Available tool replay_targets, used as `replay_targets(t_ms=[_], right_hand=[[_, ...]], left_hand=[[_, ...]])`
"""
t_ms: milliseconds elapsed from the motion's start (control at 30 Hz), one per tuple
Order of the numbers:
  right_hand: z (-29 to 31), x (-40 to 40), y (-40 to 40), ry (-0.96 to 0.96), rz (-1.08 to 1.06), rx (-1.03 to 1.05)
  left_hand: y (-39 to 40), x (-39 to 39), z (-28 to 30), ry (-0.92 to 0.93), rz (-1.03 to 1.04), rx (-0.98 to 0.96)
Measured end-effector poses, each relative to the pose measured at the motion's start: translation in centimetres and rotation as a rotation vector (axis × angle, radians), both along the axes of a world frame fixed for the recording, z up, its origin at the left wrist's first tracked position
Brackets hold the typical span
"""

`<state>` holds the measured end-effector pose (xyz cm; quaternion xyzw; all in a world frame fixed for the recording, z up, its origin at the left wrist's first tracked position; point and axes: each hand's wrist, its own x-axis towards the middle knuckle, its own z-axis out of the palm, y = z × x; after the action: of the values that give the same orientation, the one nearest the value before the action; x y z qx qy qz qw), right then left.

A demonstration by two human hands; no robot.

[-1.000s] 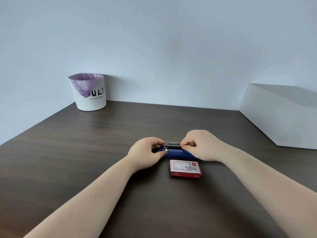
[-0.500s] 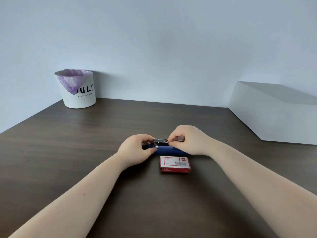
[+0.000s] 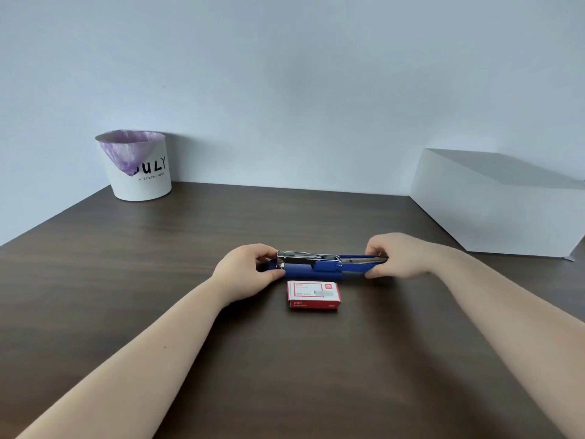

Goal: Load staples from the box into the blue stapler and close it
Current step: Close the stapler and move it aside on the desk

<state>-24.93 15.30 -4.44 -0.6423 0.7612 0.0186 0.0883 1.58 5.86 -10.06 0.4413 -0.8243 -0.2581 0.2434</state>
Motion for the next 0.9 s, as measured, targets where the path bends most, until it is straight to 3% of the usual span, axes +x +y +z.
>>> replay_targets(t_ms=[200, 433, 900], right_hand=[[3.1, 1.4, -0.6, 0.024, 0.050, -0.114], [5.2, 6.8, -2.0, -0.127, 0.240, -0.360], [-0.2, 9.1, -4.1, -0.154, 0.329, -0.255]], left_hand=[[0.0, -0.1, 0.1, -0.006, 0.003, 0.001], [0.1, 0.0, 0.1, 0.020, 0.010, 0.000], [0.4, 0.0, 0.4, 0.094, -0.009, 0.044]])
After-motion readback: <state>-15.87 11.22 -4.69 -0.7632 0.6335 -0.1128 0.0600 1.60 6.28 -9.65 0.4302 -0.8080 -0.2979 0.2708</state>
